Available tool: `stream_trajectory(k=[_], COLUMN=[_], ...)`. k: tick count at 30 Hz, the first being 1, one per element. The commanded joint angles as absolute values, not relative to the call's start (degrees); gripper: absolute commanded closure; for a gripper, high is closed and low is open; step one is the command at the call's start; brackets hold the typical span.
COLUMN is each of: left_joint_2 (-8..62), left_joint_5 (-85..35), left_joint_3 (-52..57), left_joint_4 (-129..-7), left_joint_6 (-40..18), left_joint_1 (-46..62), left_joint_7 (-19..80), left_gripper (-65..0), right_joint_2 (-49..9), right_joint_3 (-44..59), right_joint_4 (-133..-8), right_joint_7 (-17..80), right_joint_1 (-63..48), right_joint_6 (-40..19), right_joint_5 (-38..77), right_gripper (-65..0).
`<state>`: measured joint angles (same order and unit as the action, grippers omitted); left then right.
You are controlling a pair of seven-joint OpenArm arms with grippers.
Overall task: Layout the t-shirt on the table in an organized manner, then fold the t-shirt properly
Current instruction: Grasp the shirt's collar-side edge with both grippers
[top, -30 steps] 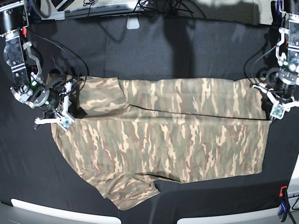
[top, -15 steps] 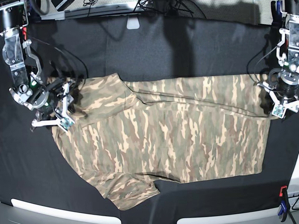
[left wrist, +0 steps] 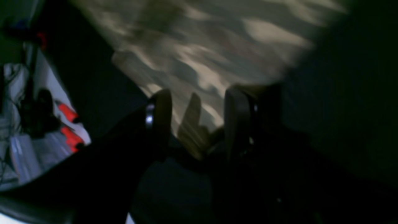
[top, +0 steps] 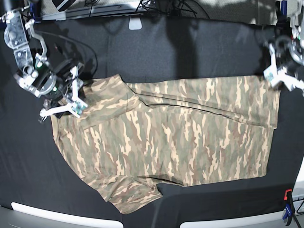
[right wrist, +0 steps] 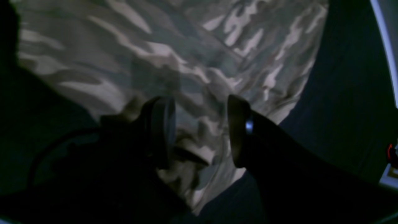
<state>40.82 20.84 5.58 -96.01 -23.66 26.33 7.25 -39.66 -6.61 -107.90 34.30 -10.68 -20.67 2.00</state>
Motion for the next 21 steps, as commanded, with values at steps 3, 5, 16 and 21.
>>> stream_trajectory(k=[3,5,16,21], left_joint_2=[42.0,41.9,42.0,41.9], left_joint_5=[26.3,28.4,33.0,32.6], left_joint_3=[6.3,6.2,6.2,6.2], left_joint_4=[-96.7,-96.1,-87.7,-87.5], left_joint_6=[-22.8,-22.7,-22.3,-22.3], left_joint_1=[28.6,28.9,26.0,24.7], left_joint_7=[3.5,2.9,-1.0,-3.4], left_gripper=[-24.5,-24.5,-24.5,-24.5], right_joint_2=[-40.6,-40.6,-40.6,-40.6], right_joint_3=[-6.0,-6.0,-6.0,-6.0], right_joint_4=[-109.8,-110.0,-110.0,-110.0], right_joint_7=[33.9,34.1,34.8,34.8], right_joint_1=[-10.3,-10.3,-10.3,-10.3], right_joint_6=[-19.7,-19.4,-19.0,-19.0], right_joint_5=[2.1,2.1,2.2,2.1], right_gripper=[-26.5,-26.5,-26.5,-26.5])
